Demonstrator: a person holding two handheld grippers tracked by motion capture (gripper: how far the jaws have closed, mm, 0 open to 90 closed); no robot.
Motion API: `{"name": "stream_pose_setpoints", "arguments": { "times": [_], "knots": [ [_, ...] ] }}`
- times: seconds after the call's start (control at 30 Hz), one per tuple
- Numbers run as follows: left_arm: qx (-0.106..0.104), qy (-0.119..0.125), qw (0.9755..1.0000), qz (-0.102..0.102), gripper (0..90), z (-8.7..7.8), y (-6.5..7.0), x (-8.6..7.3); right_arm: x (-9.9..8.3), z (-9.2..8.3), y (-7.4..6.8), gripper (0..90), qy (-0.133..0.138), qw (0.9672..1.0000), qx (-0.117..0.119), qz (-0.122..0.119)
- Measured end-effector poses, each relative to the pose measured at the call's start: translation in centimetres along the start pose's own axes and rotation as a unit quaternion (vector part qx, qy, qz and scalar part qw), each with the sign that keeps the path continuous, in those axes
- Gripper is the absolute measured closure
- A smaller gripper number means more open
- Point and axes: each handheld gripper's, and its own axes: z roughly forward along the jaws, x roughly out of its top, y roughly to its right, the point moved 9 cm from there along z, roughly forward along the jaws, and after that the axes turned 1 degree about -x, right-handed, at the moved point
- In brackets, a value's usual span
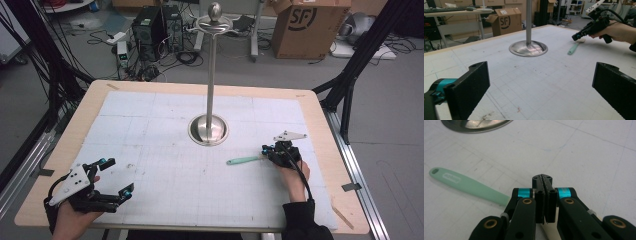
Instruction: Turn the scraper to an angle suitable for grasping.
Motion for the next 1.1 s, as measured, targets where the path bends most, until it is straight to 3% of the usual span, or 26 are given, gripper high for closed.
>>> {"name": "stream_pose_setpoints", "arguments": {
  "times": [0.23,0.47,0.8,0.97,1.1],
  "knots": [
    [0.001,-0.003,1.0,0.0,1.8,0.0,-0.1,-0.2,-0.5,0.3,0.1,89.5,-0.013,0.9999,-0.001,0.005],
    [0.004,-0.004,1.0,0.0,1.8,-0.1,-0.4,-0.3,-0.8,0.0,0.0,89.6,-0.015,0.9992,0.004,0.036],
    [0.003,0.002,1.0,-0.005,1.8,0.0,-0.7,0.0,-1.7,-1.1,-1.0,89.7,-0.019,0.9983,0.012,0.054],
    [0.001,0.001,1.0,-0.007,1.8,0.2,-0.7,0.0,-2.3,-1.8,-1.6,89.7,-0.028,0.9982,0.015,0.051],
    [0.0,0.004,1.0,-0.009,1.8,0.4,-0.7,0.1,-2.9,-2.6,-2.5,89.7,-0.04,0.9968,0.022,0.065]
  ]
}}
